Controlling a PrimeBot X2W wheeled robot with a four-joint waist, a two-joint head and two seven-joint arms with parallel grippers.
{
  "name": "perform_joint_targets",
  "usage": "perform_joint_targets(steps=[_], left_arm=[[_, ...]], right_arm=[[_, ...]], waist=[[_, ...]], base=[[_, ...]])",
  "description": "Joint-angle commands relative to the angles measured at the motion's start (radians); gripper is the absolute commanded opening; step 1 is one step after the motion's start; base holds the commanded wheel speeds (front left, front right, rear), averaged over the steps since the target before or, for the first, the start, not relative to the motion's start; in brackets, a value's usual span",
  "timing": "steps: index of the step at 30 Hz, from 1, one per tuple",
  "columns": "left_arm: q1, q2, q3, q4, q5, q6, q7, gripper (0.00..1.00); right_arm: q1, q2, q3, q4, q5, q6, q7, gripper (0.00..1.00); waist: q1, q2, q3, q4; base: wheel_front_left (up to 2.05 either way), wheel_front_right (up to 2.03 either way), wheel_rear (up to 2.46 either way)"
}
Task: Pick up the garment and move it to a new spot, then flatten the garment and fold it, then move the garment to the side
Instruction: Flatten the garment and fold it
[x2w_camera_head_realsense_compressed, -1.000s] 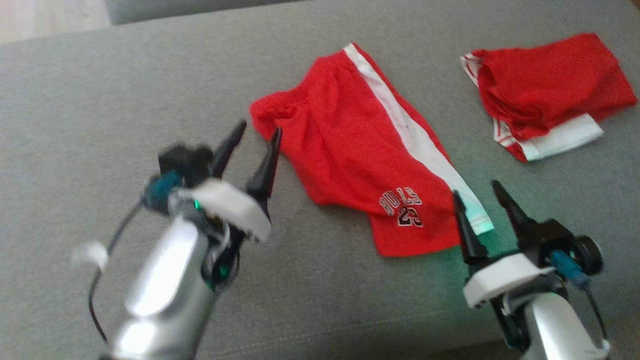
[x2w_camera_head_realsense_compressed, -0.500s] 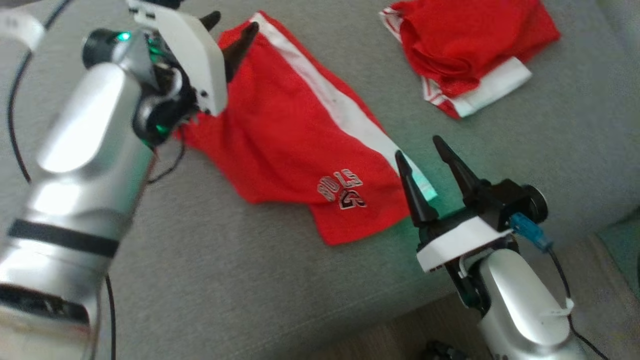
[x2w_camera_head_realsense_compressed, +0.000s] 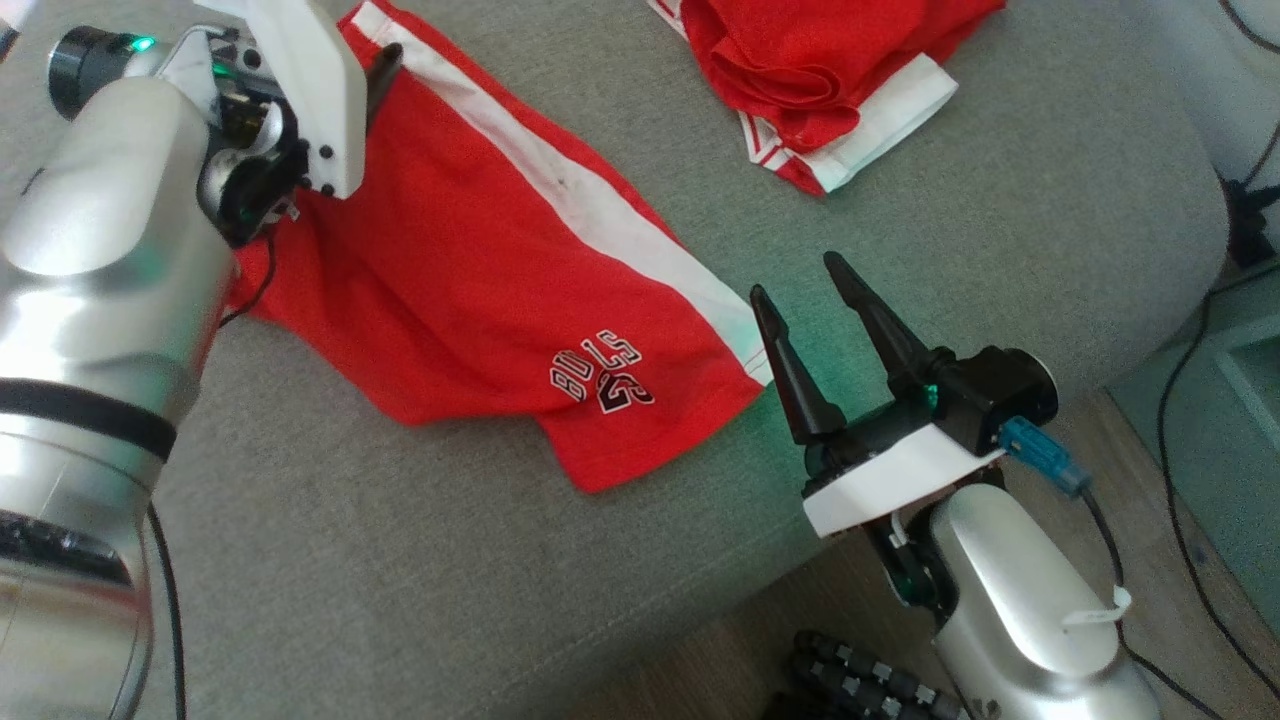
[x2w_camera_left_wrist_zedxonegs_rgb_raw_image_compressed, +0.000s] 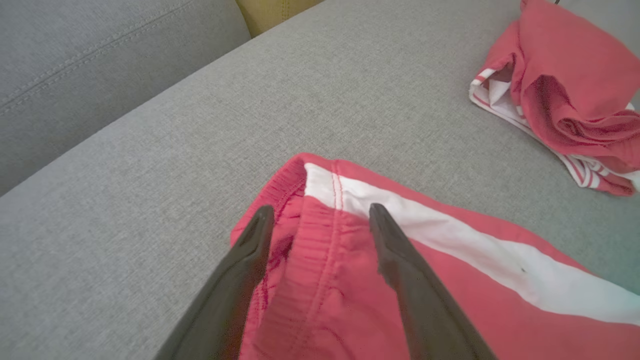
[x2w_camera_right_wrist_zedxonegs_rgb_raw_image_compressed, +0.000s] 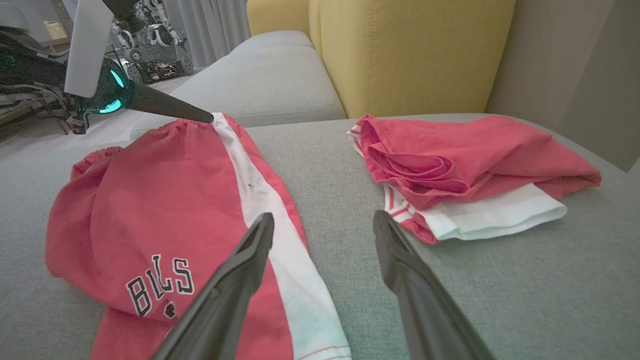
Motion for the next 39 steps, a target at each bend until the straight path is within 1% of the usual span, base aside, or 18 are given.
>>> perform_joint_targets(steps=[1,7,8,9,12,17,21,26,28,30,33,35,37,38,39], left_arm=[[-0.071,0.020,0.020,-0.015,0.006,-0.004,-0.011,1.00],[-0.096,-0.013,0.009,0.052,-0.017,-0.005,-0.020,1.00],[-0.098,-0.018,0.006,0.061,-0.022,-0.006,-0.018,0.57],[-0.101,-0.022,0.004,0.068,-0.027,-0.006,-0.021,0.00],[-0.109,-0.034,0.002,0.074,-0.043,-0.006,-0.056,0.00],[-0.129,-0.047,0.010,0.057,-0.068,-0.006,-0.184,0.00],[-0.150,-0.056,0.017,0.024,-0.081,-0.006,-0.325,0.00],[-0.207,-0.076,0.053,-0.006,-0.085,-0.006,-0.533,0.00],[-0.225,-0.085,0.050,-0.024,-0.082,-0.006,-0.591,0.00],[-0.231,-0.089,0.041,-0.055,-0.081,-0.006,-0.623,0.00],[-0.207,-0.088,0.013,-0.106,-0.085,-0.006,-0.640,0.00],[-0.166,-0.070,-0.041,-0.154,-0.082,-0.006,-0.643,0.00],[-0.106,-0.041,-0.099,-0.208,-0.097,-0.006,-0.642,0.00],[-0.106,-0.041,-0.099,-0.208,-0.097,-0.006,-0.642,0.00],[-0.075,-0.019,-0.132,-0.235,-0.095,-0.006,-0.642,0.00]], right_arm=[[-0.016,0.003,0.020,-0.026,0.008,-0.001,-0.013,1.00],[-0.012,0.003,0.025,-0.012,0.012,-0.001,-0.018,1.00],[-0.012,0.003,0.026,-0.010,0.012,-0.001,-0.019,1.00],[-0.012,0.003,0.026,-0.009,0.012,-0.001,-0.019,1.00],[-0.013,0.003,0.020,-0.004,0.009,-0.001,-0.020,1.00],[-0.009,0.003,-0.006,0.012,-0.013,-0.001,-0.021,1.00],[-0.014,0.003,-0.031,0.027,-0.037,-0.001,-0.021,1.00],[-0.026,0.003,-0.052,0.031,-0.052,-0.001,-0.022,1.00],[-0.024,0.003,-0.063,0.032,-0.058,-0.001,-0.022,1.00],[-0.019,0.003,-0.077,0.033,-0.069,-0.001,-0.021,1.00],[-0.008,0.003,-0.104,0.032,-0.084,-0.001,-0.016,1.00],[-0.003,0.003,-0.117,0.031,-0.093,-0.001,-0.012,1.00],[0.004,0.003,-0.127,0.031,-0.100,-0.001,-0.008,1.00],[0.004,0.003,-0.127,0.031,-0.100,-0.001,-0.008,1.00],[0.008,0.003,-0.133,0.031,-0.103,-0.001,-0.005,1.00]], waist=[[-0.0001,0.0000,0.004,-0.008],[-0.0001,0.0000,0.005,-0.019],[-0.0001,0.0000,0.005,-0.019],[-0.0001,0.0000,0.005,-0.019],[-0.0001,0.0000,0.002,-0.010],[-0.0001,0.0000,-0.025,0.034],[-0.0001,0.0000,-0.056,0.085],[-0.0001,0.0000,-0.088,0.149],[-0.0001,0.0000,-0.099,0.176],[-0.0001,0.0000,-0.108,0.206],[-0.0001,0.0000,-0.119,0.254],[-0.0001,0.0000,-0.126,0.282],[-0.0001,0.0000,-0.135,0.308],[-0.0001,0.0000,-0.135,0.308],[-0.0001,0.0000,-0.140,0.321]], base=[[0.00,0.00,0.00],[0.00,0.00,0.00],[0.00,0.00,0.00],[0.00,0.00,0.00],[0.00,0.00,0.00],[0.00,0.00,0.00],[0.00,0.00,0.00],[0.00,0.00,0.00],[0.00,0.00,0.00],[0.00,0.00,0.00],[0.00,0.00,0.00],[0.00,0.00,0.00],[0.00,0.00,0.00],[0.00,0.00,0.00],[0.00,0.00,0.00]])
